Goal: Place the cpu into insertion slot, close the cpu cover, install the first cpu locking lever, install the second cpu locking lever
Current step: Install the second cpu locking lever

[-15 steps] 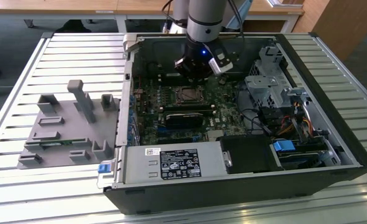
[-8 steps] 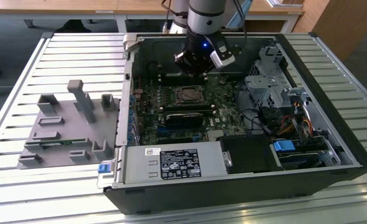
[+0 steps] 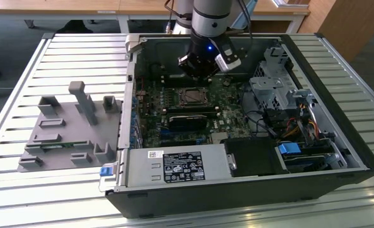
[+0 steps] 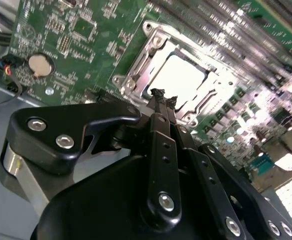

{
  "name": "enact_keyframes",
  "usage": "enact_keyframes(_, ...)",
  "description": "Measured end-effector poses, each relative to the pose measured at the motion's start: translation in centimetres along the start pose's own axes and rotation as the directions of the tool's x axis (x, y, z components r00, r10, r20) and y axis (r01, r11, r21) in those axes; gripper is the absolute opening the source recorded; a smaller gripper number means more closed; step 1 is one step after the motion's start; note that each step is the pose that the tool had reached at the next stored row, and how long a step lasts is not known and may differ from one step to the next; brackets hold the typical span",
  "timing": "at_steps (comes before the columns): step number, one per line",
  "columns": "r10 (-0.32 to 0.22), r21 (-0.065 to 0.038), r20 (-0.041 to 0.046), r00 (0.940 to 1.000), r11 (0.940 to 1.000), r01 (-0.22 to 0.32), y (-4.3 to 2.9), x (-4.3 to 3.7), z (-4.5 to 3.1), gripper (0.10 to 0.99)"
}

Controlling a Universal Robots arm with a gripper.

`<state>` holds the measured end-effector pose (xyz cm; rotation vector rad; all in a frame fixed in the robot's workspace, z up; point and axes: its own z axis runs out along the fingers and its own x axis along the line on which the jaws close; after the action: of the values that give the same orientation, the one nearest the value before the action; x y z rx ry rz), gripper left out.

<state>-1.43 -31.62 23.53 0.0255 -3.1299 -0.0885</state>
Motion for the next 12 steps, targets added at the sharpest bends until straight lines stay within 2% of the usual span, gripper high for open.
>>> enact_keyframes(8, 0.000, 0.000, -0.0003, 1.0000, 1.0000, 0.000, -1.22, 0.03, -0.05, 0.106)
enact_keyframes(12, 0.000, 0.000, -0.0005, 1.0000, 1.0000, 0.000, -1.43, 0.05, -0.01, 0.106)
